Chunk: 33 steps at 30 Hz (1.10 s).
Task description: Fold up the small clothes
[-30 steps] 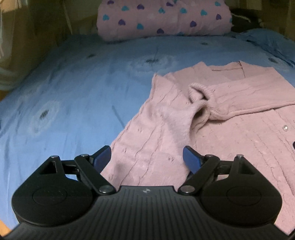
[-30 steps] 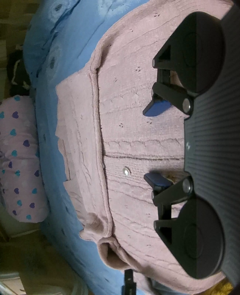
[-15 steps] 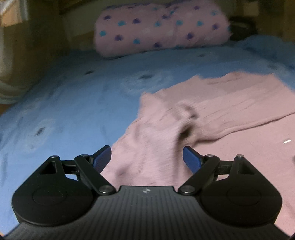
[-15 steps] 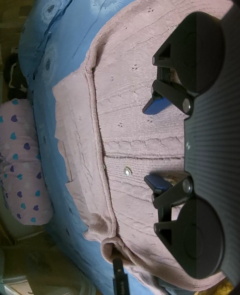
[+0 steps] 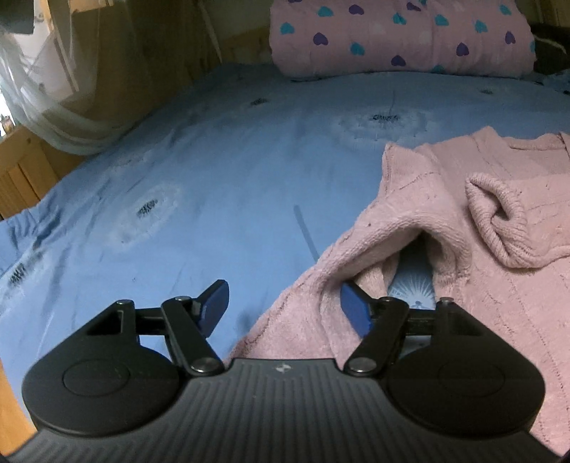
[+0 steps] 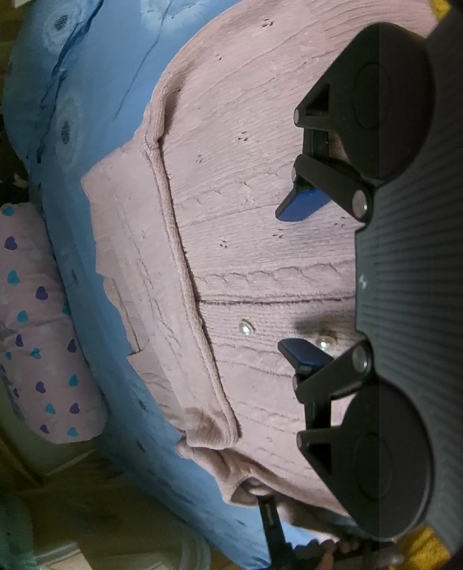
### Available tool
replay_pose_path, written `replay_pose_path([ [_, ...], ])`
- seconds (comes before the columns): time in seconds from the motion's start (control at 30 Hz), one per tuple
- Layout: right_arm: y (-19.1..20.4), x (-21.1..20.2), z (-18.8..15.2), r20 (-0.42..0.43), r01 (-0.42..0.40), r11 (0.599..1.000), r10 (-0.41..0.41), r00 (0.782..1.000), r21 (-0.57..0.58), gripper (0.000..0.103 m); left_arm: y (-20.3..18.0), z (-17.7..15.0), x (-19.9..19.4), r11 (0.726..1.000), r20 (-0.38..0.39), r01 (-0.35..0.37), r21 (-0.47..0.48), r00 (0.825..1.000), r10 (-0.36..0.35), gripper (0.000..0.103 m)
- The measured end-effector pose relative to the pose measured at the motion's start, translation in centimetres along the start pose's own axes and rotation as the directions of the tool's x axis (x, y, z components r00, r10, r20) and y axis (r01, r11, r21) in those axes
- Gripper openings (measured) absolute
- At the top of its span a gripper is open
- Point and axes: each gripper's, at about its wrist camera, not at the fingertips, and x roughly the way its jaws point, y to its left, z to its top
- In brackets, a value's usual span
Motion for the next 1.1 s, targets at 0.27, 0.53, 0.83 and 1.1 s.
replay_pose_path([
  [0.27, 0.0, -0.7, 0.0, -0.006, -0.013, 1.000, 0.013, 1.000, 0.017, 0.074, 1.0, -0.3, 0.7, 0.995, -0.037, 0.091, -0.048, 0.995, -0.093, 0.074],
  [0.53, -0.1, -1.3, -0.1, -0.002, -0.040, 0.999, 0.040, 0.999, 0.026, 0.075, 1.4, -0.8, 0.0, 0.981, -0.024, 0.168, -0.094, 0.985, -0.171, 0.022],
  [0.83, -0.6, -2.0, 0.1, 0.023, -0.132, 0.989, 0.131, 0.991, 0.065, 0.075, 3.5, 0.6, -2.8, 0.986, 0.117, 0.065, -0.152, 0.992, -0.047, 0.010],
  [1.1, -0.3, -1.8, 0.2, 0.030, -0.143, 0.989, 0.142, 0.989, 0.038, 0.075, 6.5, 3.1, -5.8, 0.981, 0.195, 0.059, -0.184, 0.981, -0.023, 0.010],
])
